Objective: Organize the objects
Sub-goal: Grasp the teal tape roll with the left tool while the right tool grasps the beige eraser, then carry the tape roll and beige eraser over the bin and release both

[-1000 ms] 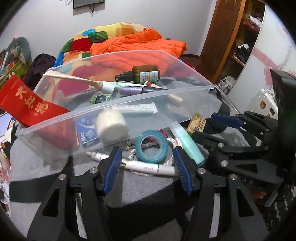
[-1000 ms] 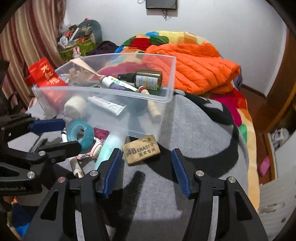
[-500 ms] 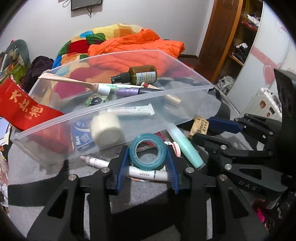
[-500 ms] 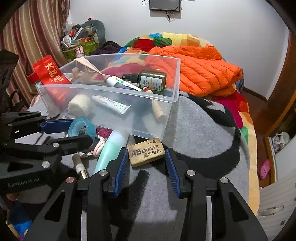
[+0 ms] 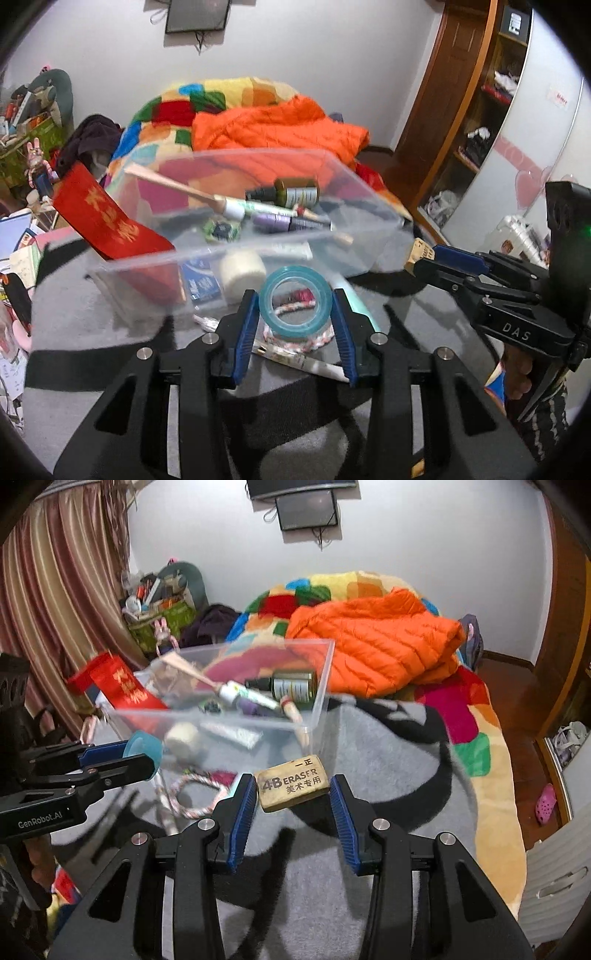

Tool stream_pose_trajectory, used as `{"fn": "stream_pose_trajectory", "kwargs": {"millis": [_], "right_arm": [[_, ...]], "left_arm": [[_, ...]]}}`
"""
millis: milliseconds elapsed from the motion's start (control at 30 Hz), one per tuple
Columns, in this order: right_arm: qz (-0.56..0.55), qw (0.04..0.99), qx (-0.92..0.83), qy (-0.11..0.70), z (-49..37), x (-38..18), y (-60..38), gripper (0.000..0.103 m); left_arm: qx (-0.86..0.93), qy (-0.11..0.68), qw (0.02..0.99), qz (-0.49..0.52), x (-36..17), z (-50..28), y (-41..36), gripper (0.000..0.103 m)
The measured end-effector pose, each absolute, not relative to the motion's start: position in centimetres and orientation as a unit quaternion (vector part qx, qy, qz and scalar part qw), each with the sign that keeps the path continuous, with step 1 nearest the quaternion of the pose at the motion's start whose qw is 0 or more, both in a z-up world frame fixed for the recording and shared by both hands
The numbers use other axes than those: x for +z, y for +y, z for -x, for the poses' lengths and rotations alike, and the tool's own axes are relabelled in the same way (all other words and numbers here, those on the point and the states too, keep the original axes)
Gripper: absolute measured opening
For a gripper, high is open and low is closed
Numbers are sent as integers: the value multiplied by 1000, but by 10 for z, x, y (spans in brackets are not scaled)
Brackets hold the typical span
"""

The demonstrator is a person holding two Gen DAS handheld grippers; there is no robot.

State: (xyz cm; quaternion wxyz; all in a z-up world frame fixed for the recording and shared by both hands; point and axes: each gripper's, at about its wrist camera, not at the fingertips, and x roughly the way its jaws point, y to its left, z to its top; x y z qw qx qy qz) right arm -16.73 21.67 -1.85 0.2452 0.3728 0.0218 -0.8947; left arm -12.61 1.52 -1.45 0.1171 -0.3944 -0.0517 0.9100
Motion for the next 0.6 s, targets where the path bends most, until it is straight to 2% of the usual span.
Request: {"fn": "stream_pose_trajectory", "kwargs": {"millis": [300, 600], "right_arm": [[-342, 258, -904, 3, 179, 12, 203, 38], [-341, 264, -902, 3, 199, 14, 178, 38]], "left_arm": [[926, -53, 95, 362, 13, 133, 0, 39], [928, -52, 69, 363, 11, 156, -12, 39]]}}
